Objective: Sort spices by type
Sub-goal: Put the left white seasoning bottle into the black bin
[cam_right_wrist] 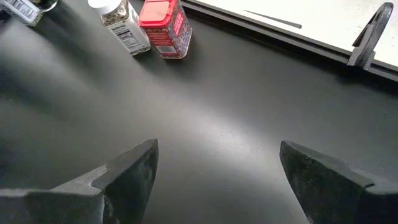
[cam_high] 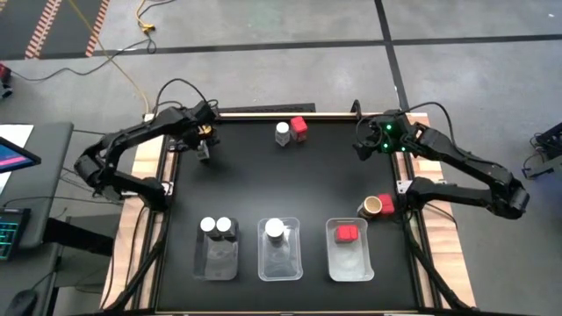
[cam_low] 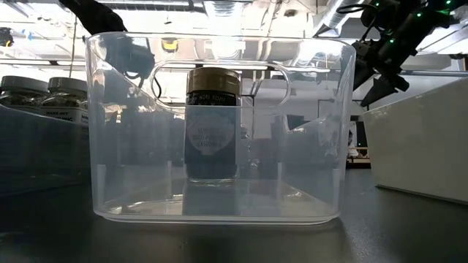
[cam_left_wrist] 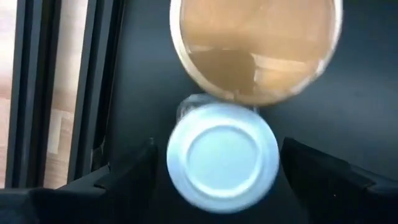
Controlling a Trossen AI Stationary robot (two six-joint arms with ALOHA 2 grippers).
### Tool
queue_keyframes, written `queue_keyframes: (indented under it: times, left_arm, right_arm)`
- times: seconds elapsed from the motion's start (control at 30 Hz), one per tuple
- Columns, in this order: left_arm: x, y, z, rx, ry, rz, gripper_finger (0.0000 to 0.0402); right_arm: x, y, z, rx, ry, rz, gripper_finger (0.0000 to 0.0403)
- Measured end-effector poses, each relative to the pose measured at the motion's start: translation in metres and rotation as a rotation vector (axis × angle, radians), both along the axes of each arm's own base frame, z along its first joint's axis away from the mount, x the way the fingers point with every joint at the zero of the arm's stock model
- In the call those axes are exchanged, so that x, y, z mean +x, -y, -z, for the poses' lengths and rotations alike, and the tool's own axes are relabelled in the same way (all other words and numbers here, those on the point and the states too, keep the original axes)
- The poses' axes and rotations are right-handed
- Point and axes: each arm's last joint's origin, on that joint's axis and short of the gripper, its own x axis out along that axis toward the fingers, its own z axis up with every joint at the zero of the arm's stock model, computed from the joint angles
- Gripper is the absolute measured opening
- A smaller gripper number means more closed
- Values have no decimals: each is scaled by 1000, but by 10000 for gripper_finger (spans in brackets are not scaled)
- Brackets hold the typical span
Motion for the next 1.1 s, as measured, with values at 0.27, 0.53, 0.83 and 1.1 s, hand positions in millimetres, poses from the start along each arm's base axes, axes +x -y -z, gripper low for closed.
queue_keyframes:
  times: [0.27, 0.53, 0.83, 1.1]
  left_arm:
    - [-6, -13, 6, -35, 11, 18, 322]
    - [-10, -20, 6, -14, 31, 22, 289]
    - [-18, -25, 6, -42, 65, 27, 275]
    - [-17, -24, 6, -47, 65, 33, 275]
  right_arm:
    - [0, 0, 0, 2, 2, 2, 363]
    - [0, 0, 0, 7, 7, 10, 363]
    - [0, 0, 0, 10, 10, 14, 363]
    - [0, 0, 0, 10, 12, 15, 363]
